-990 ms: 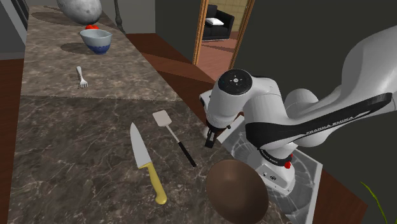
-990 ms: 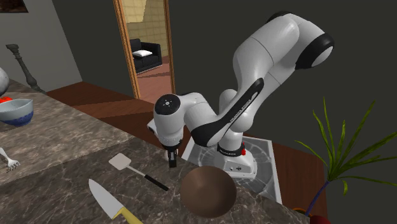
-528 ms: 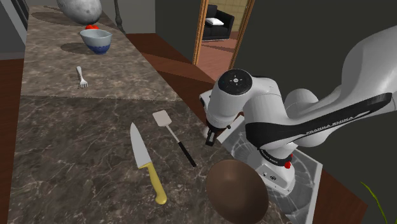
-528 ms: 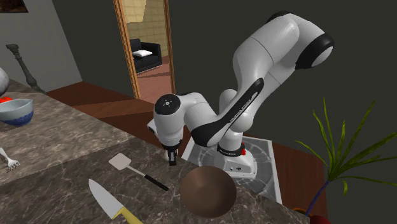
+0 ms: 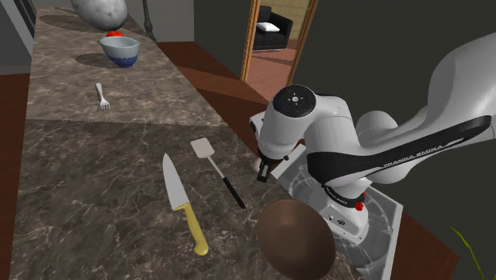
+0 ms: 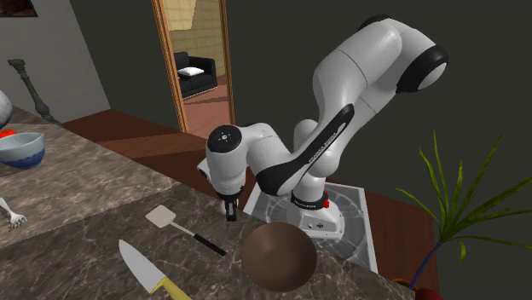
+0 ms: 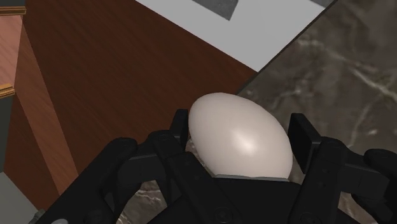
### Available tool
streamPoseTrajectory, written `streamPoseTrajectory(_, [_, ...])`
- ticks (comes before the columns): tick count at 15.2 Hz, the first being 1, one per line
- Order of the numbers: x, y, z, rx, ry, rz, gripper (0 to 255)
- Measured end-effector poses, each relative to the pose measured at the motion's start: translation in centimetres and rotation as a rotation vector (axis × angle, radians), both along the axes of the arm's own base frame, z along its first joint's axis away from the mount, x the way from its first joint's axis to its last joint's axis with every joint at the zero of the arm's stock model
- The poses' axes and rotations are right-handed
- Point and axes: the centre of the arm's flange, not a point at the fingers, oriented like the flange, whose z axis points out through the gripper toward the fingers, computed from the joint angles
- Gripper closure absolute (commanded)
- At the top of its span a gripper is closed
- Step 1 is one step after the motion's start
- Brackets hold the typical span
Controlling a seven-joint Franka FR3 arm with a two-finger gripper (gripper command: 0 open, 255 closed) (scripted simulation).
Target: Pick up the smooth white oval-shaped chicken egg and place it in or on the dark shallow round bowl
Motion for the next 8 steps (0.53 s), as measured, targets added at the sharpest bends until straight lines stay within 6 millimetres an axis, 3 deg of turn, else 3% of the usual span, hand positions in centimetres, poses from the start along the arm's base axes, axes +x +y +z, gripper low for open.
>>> streamPoseTrajectory(8, [0.0,0.1,3.9,0.001,0.0,0.0,255])
